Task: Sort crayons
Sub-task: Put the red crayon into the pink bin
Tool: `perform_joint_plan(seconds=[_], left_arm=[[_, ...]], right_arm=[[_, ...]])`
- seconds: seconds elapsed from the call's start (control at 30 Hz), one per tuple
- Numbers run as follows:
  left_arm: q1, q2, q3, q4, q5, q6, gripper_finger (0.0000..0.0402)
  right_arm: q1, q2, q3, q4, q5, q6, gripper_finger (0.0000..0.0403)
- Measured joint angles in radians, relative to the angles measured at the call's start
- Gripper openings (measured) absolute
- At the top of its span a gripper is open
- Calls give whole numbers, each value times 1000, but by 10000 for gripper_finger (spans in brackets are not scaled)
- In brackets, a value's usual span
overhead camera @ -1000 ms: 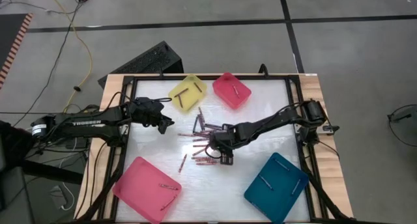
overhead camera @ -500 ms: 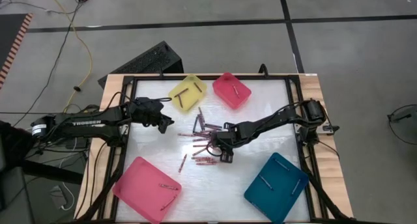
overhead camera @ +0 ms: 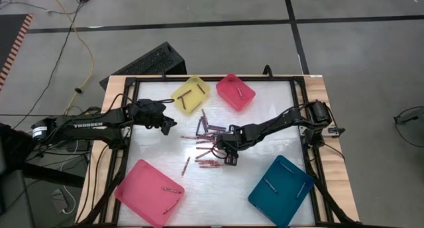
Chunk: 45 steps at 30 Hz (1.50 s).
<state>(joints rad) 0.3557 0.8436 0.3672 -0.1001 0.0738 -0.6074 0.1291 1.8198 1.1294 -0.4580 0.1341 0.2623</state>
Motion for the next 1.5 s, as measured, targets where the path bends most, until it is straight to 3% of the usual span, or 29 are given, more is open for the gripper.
perform_joint_plan(seconds=[0.2, 0.43, 1.03, 1.5], left_arm=[[0, 0, 0, 0, -2, 0, 133], [0, 0, 0, 0, -2, 0, 133], [0, 0, 0, 0, 16, 3, 133], [0, 0, 0, 0, 69, 21, 133]], right_arm=[[0, 0, 0, -13, 0, 31, 48], [1, 0, -4, -18, 1, 87, 6], [7, -47, 48, 88, 0, 231, 2], [35, -47, 64, 434, -6, 201, 2]])
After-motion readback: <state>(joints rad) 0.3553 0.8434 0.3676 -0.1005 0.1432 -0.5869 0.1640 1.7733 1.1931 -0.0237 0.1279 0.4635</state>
